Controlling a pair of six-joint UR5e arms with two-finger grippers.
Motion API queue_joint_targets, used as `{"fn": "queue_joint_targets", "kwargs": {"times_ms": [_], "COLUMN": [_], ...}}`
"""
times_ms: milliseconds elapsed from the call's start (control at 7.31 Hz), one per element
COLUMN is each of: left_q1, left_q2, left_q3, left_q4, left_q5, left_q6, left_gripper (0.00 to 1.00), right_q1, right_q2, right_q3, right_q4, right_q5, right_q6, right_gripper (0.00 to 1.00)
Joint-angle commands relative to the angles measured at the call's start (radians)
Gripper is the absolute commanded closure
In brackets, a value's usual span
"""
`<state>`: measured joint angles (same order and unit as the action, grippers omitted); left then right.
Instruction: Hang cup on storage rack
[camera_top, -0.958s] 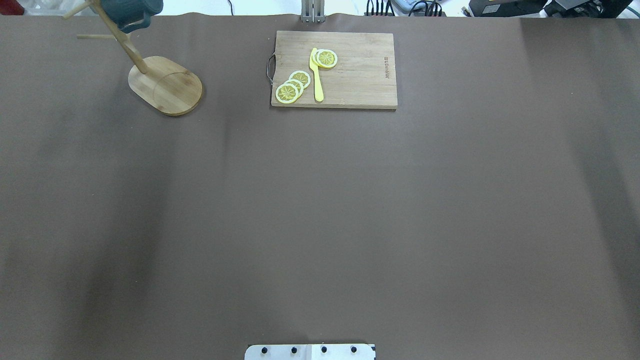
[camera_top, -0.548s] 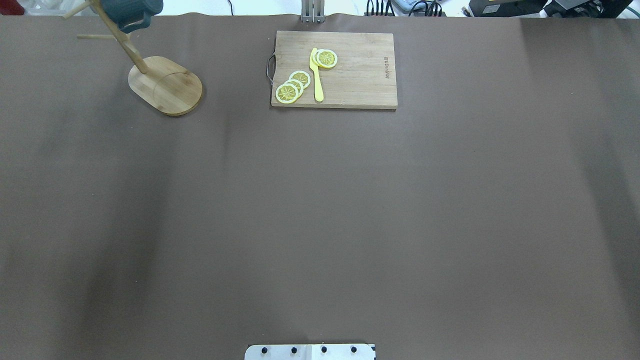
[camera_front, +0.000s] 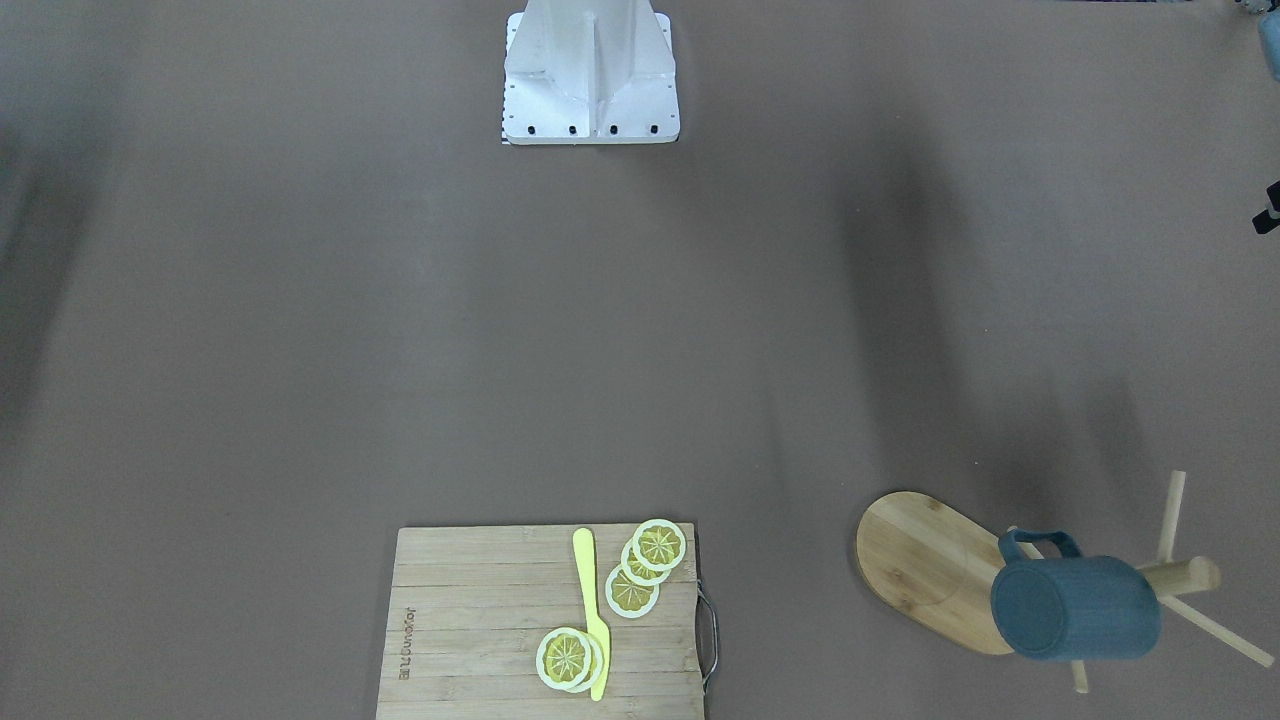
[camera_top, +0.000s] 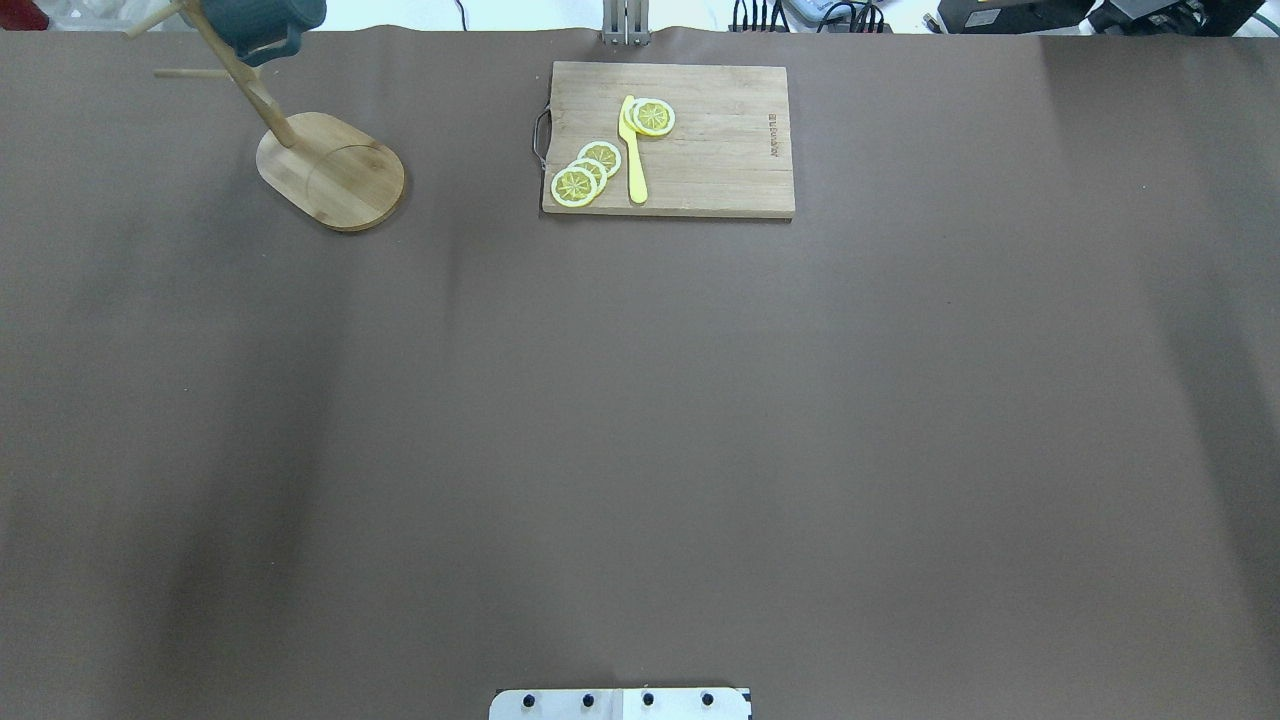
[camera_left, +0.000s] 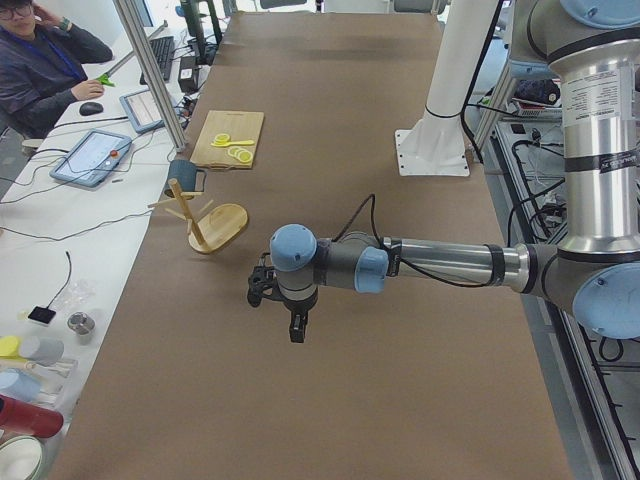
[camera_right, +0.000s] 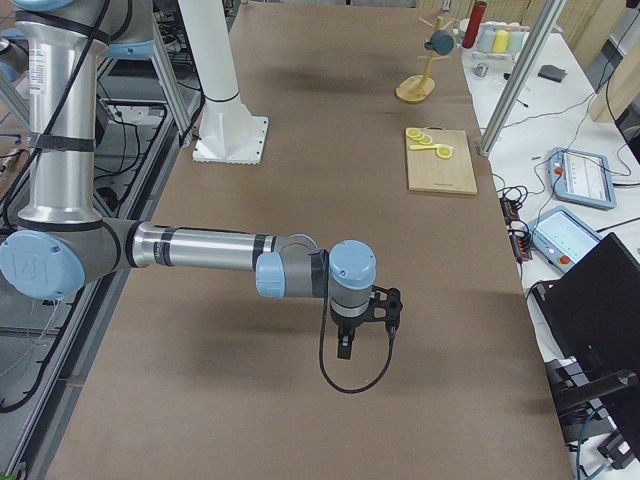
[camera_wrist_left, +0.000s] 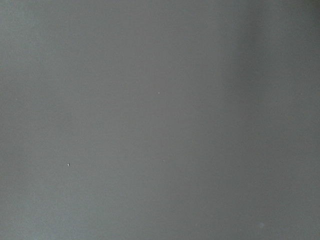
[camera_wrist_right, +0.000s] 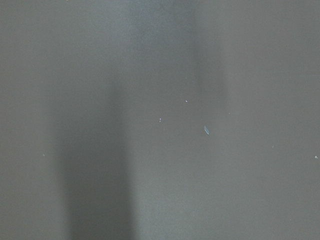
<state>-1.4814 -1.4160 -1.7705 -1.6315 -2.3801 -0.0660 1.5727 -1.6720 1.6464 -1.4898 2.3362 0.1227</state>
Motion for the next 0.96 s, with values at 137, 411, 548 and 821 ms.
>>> {"fn": "queue_joint_targets", "kwargs": {"times_ms": [137,411,548,821], "left_q1": [-0.002,-0.002,-0.002,-0.002], "left_q2": [0.0,0.003,0.005,0.026], "left_q3": [-0.001,-0.003,-0.01,-0.036], "left_q4": [0.001,0.001,0.001,0.001], "left_q5": [0.001,-0.001,0.001,0.001], "left_q6": [0.0,0.0,0.0,0.0], "left_gripper": [0.01,0.01,0.01,0.01], "right_q1": [0.0,0.0,0.0,0.0], "right_q2": [-0.008,-0.008,-0.009,-0.009], "right_q3": [-0.002,-0.002,-0.002,-0.002], "right_q4": [0.0,0.0,0.0,0.0], "right_q5": [0.002,0.002,0.002,0.0], "right_q6": [0.0,0.0,0.0,0.0], "right_gripper": [0.0,0.0,0.0,0.0]}}
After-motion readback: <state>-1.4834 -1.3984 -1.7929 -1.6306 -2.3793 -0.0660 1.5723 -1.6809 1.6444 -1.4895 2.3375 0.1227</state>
